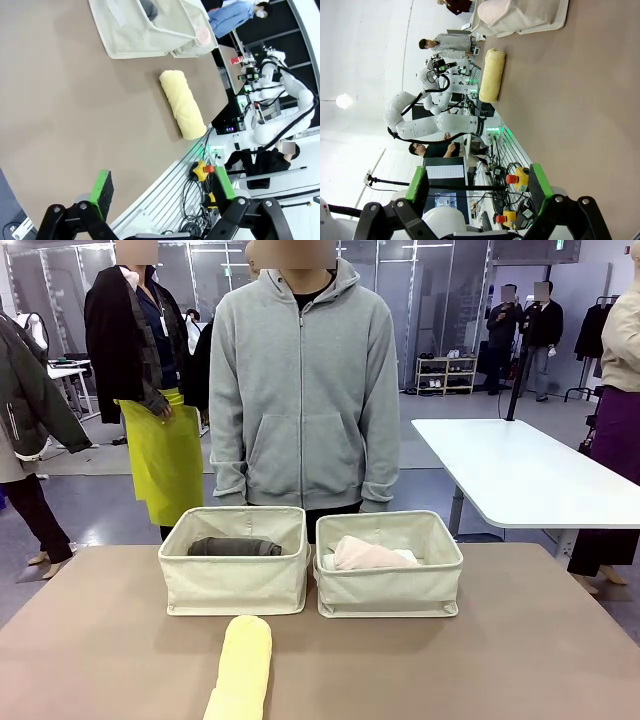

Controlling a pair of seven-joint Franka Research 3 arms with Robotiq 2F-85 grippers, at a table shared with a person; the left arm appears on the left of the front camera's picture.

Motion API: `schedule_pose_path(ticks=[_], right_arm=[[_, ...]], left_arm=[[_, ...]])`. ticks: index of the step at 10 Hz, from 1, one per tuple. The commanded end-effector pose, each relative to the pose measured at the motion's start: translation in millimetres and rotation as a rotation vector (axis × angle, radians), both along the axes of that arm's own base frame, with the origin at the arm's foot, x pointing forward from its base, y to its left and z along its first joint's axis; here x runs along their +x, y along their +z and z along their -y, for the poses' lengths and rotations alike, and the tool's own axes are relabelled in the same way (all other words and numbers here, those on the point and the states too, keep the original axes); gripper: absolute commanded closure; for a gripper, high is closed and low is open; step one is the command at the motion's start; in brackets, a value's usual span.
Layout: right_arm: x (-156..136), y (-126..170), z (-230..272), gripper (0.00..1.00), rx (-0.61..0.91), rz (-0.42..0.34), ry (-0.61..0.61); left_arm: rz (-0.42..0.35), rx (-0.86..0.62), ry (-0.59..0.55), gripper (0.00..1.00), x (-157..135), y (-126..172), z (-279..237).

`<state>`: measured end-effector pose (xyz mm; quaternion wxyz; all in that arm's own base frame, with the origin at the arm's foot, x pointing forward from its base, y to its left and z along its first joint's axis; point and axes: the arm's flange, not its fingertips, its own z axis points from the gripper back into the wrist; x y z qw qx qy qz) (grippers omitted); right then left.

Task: Divide the towels into two baskets.
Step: Pick up one hotel-folded towel from the bottom of the table and place it in the Fabric basket indicated by the person.

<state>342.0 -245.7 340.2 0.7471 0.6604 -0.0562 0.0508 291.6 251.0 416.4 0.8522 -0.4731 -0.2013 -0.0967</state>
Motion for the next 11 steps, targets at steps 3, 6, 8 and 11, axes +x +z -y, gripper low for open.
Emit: schedule_pose_path(ticks=[3,6,8,11], right_arm=[[-3.5,1.2,-1.3,0.00,-0.003,0.018,0.014],[-3.5,1.2,-1.3,0.00,-0.003,0.018,0.014],[-3.5,1.2,-1.3,0.00,-0.003,0.018,0.014],[-3.5,1.2,-1.3,0.00,-0.003,0.018,0.014]], left_arm=[[0.012,0.008,-0.016,0.00,5.2,2.0,7.5],[0.012,0.008,-0.016,0.00,5.2,2.0,7.5],[0.012,0.008,-0.016,0.00,5.2,2.0,7.5],[0.012,0.008,-0.016,0.00,5.2,2.0,7.5]])
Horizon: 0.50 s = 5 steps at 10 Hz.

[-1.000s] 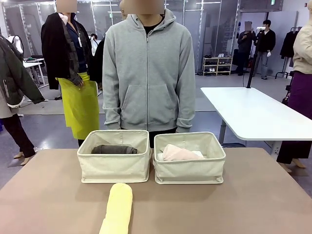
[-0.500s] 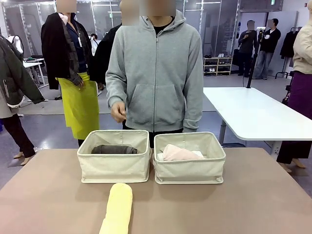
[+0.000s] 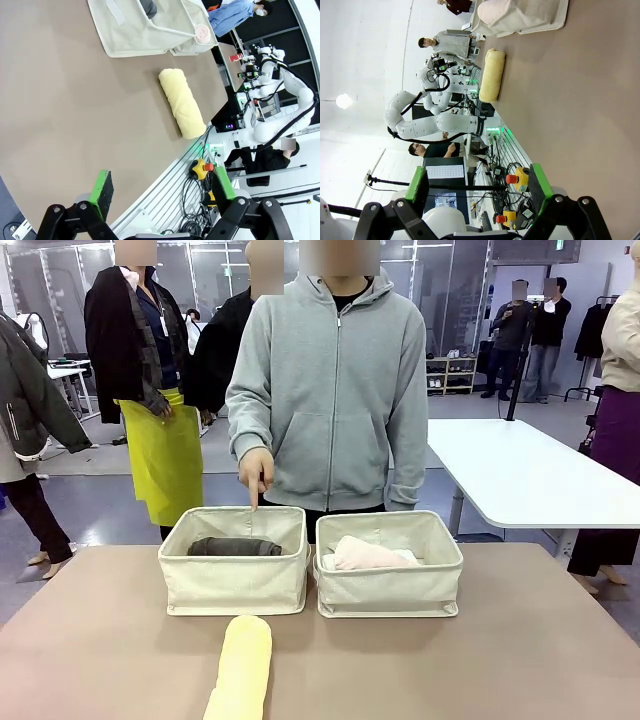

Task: Divide the towels into two baskets.
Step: Pick up one hotel-folded towel from the bottom of the table and place it in the Fabric basket indicated by the person.

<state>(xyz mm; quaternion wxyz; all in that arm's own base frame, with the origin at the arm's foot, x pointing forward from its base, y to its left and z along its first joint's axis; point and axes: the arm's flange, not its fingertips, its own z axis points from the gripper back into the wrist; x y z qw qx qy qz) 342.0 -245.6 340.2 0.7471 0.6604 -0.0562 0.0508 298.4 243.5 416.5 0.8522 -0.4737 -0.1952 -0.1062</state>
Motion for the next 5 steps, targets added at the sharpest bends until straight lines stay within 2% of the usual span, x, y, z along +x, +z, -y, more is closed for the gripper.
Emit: schedule_pose_path(ticks=[1,4,5], right_arm=[[-3.5,1.2,-1.3,0.00,-0.003,0.018,0.014],[-3.5,1.2,-1.3,0.00,-0.003,0.018,0.014],[-3.5,1.2,-1.3,0.00,-0.003,0.018,0.014]], left_arm=[[0.013,0.003,0.006,0.00,-1.7,2.0,0.0],[0.000,0.000,0.000,0.00,0.0,0.0,0.0],[0.047,-0.015,0.013,0.00,1.8,5.2,18.0]])
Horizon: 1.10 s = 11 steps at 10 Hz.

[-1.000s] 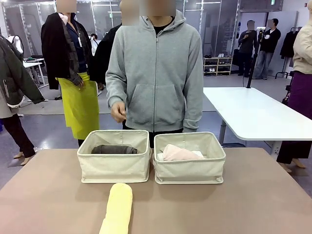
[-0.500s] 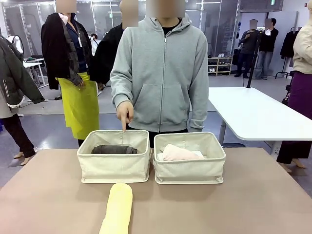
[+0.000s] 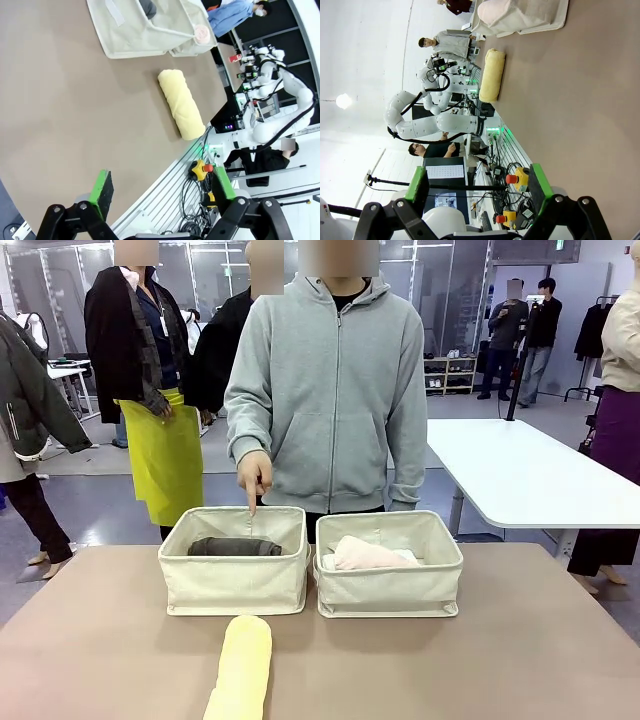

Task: Divide the towels into two baskets.
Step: Pick up one hotel-folded towel from the bottom of the table and place it in the Fabric basket indicated by the person.

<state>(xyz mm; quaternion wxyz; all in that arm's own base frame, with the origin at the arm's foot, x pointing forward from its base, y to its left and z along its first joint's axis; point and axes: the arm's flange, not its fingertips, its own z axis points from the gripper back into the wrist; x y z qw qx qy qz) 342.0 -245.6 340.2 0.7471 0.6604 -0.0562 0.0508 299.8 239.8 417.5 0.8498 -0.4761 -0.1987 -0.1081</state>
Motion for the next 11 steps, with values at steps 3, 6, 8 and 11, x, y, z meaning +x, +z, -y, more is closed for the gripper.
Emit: schedule_pose_path(ticks=[3,6,8,11], right_arm=[[-3.5,1.2,-1.3,0.00,-0.003,0.018,0.014],[-3.5,1.2,-1.3,0.00,-0.003,0.018,0.014],[-3.5,1.2,-1.3,0.00,-0.003,0.018,0.014],[-3.5,1.2,-1.3,0.00,-0.003,0.018,0.014]], left_arm=[[-0.071,0.053,0.066,0.00,1.9,-4.2,82.6],[-0.183,0.096,0.054,0.00,16.3,-19.2,166.0],[-0.249,0.154,0.042,0.00,27.7,-31.5,232.7],[-0.321,0.275,0.017,0.00,43.7,-51.3,306.6]])
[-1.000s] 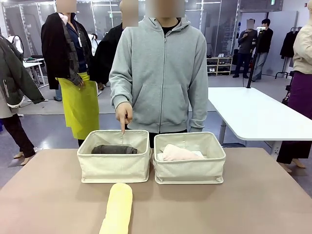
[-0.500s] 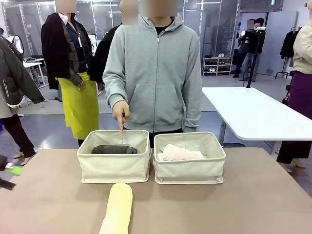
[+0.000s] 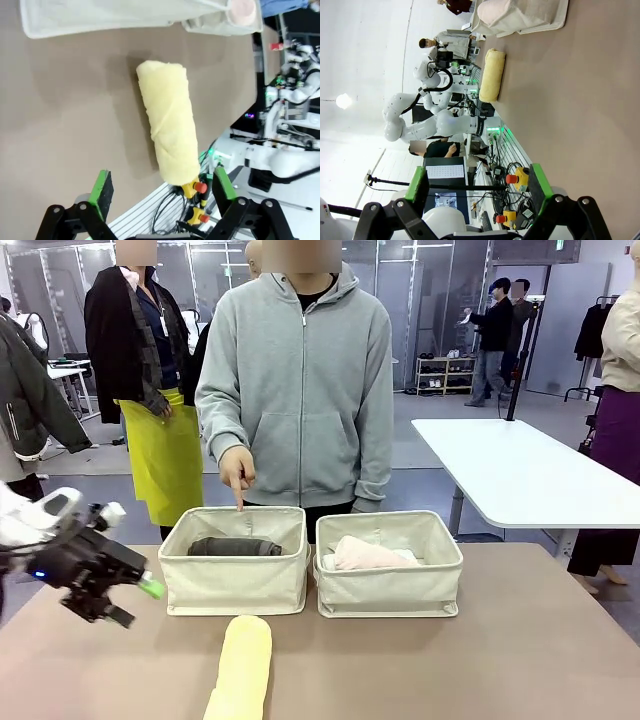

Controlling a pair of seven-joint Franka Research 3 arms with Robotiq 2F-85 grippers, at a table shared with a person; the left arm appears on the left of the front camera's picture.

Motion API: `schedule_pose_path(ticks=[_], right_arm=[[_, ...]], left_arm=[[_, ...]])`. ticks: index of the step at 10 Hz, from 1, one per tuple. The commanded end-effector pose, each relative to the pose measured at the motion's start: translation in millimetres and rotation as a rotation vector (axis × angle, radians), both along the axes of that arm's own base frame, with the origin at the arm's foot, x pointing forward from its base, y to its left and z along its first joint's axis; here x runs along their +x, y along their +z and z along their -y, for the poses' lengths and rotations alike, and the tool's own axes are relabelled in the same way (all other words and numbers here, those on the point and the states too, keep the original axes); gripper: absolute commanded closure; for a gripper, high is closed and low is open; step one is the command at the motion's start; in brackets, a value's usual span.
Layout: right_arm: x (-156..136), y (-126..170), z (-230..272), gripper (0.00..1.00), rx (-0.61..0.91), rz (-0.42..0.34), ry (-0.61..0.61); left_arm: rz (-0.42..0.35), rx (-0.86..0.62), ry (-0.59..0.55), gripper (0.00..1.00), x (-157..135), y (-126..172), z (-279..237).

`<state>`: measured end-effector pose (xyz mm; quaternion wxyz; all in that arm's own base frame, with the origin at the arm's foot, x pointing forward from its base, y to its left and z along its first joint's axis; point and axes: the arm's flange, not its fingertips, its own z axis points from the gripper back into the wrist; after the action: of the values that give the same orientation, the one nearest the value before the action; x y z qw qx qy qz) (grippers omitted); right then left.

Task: Divide the towels into two baskets.
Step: Pick up one hotel-folded towel from the bottom of the table and place it in the Fabric basket indicated by the person.

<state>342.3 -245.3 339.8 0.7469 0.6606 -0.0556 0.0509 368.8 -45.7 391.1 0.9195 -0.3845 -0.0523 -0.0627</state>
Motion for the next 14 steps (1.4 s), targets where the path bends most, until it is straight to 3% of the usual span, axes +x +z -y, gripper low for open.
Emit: schedule_pose_path(ticks=[1,4,7,9,14], right_arm=[[-3.7,1.5,-1.0,0.00,-0.004,0.019,0.013],[-3.7,1.5,-1.0,0.00,-0.004,0.019,0.013],[-3.7,1.5,-1.0,0.00,-0.004,0.019,0.013],[-3.7,1.5,-1.0,0.00,-0.004,0.019,0.013],[-3.7,1.5,-1.0,0.00,-0.004,0.019,0.013]], left_arm=[[-0.038,0.072,0.011,0.00,-22.0,-33.6,41.9],[-0.043,0.121,0.020,0.00,-26.3,-55.2,88.4],[0.001,0.106,0.057,0.00,-36.7,-69.6,114.0],[-0.026,0.085,0.077,0.00,-41.8,-82.6,125.2],[0.023,0.096,0.150,0.00,-47.6,-101.2,138.4]])
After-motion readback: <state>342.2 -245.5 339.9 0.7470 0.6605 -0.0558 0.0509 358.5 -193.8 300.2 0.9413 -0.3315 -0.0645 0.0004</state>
